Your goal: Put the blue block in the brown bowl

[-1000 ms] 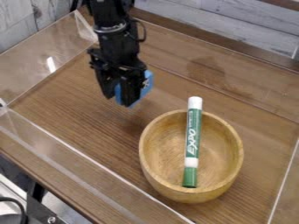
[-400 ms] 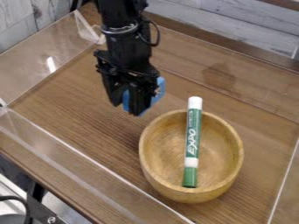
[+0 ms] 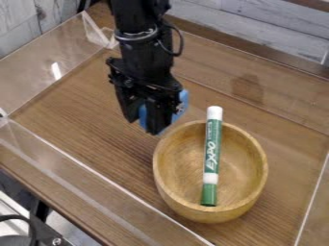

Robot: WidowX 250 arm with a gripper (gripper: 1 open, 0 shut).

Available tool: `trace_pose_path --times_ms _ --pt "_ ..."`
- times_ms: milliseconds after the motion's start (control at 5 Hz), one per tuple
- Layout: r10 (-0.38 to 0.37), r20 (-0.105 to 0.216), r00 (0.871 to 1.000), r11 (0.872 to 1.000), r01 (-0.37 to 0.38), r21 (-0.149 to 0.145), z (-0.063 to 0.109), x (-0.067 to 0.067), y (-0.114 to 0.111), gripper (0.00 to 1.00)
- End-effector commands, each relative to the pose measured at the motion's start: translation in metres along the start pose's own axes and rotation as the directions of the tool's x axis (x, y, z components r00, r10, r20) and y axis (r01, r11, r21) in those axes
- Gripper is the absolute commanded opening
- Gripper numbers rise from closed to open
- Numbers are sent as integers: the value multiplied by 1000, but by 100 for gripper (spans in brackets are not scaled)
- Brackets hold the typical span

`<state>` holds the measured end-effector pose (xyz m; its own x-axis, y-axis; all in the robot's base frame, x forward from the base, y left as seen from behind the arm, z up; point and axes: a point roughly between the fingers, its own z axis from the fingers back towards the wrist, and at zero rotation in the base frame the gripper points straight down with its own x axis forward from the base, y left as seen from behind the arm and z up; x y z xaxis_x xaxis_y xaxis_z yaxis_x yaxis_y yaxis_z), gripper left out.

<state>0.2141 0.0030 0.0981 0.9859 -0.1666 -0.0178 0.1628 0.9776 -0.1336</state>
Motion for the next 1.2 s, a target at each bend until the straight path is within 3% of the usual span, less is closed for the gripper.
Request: trace_pose_path --times_ms 0,1000 --pt "-19 41 999 1000 18 11 11 -1 -10 0" --pt "-22 56 998 1000 22 1 13 -16 -45 0"
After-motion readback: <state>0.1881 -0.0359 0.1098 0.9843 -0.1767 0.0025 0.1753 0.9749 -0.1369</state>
